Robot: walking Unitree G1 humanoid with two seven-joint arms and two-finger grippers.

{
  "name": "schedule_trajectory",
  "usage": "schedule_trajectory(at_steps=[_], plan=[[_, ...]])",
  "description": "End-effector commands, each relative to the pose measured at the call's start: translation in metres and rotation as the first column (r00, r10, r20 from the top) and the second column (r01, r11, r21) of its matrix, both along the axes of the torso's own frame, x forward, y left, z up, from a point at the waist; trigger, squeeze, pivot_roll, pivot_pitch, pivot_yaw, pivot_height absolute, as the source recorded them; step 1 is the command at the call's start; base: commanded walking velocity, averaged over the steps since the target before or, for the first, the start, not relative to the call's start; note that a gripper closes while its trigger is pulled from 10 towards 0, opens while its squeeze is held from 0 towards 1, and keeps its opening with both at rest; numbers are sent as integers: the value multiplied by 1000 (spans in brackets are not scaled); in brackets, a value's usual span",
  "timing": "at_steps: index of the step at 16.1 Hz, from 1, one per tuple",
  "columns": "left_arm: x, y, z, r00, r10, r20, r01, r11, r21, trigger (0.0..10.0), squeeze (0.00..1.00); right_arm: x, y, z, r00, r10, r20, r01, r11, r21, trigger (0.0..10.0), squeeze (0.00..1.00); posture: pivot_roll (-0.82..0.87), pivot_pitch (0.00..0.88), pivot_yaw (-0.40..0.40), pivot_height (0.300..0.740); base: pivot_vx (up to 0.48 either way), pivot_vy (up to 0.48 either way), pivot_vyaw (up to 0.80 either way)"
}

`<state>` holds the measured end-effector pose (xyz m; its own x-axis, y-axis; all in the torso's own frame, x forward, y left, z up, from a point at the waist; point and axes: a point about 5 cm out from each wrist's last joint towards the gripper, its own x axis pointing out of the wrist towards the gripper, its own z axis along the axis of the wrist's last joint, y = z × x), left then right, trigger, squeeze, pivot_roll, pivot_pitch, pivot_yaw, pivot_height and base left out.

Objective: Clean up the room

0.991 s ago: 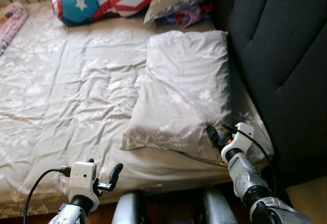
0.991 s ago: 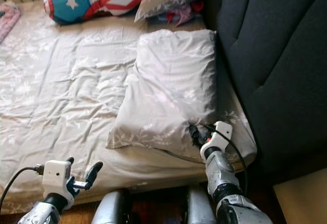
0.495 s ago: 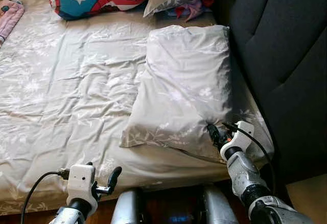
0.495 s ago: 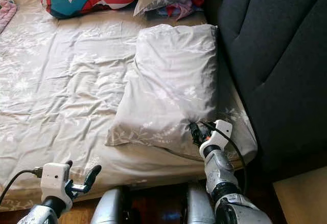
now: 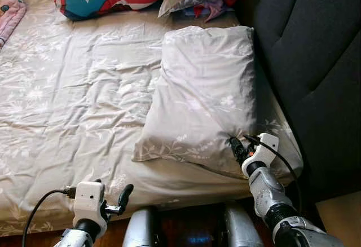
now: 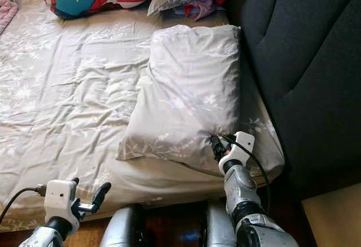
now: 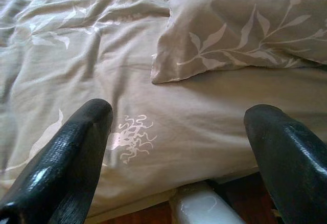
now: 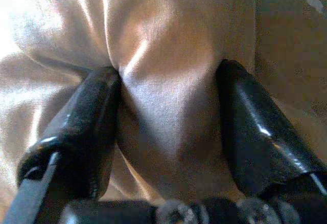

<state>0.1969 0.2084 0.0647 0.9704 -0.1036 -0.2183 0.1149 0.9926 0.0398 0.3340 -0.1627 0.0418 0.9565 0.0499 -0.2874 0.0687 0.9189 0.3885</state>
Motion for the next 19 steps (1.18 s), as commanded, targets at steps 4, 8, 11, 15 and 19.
schedule_trajectory(at_steps=[4, 8, 11, 15, 19], plan=[[-6, 8, -9, 999, 32, -44, -31, 999, 19, 10000, 0, -10, 5, -15, 997, 14, -71, -17, 999, -31, 0, 0, 114, 241, 65, 626, 0, 0, 0], [-4, 10, -10, 998, 39, -42, -38, 999, 24, 10000, 0, -10, 2, -14, 997, 10, -72, -14, 999, -51, 0, 0, 111, 226, 58, 626, 0, 0, 0], [2, 11, -11, 998, 48, -36, -47, 999, 25, 10000, 0, -10, -2, -15, 997, -13, -82, 7, 997, -73, 0, 0, 105, 210, 54, 626, 0, 0, 0], [11, 9, -13, 999, 42, -17, -41, 998, 37, 10000, 0, -11, -13, -14, 995, -66, -73, 58, 993, -107, 0, 0, 85, 174, 49, 626, 0, 0, 0], [22, 6, -17, 998, 56, 1, -56, 998, 24, 10000, 0, -21, -48, -13, 981, -192, -28, 186, 971, -153, 0, 0, 44, 129, 41, 626, 0, 0, 0]])
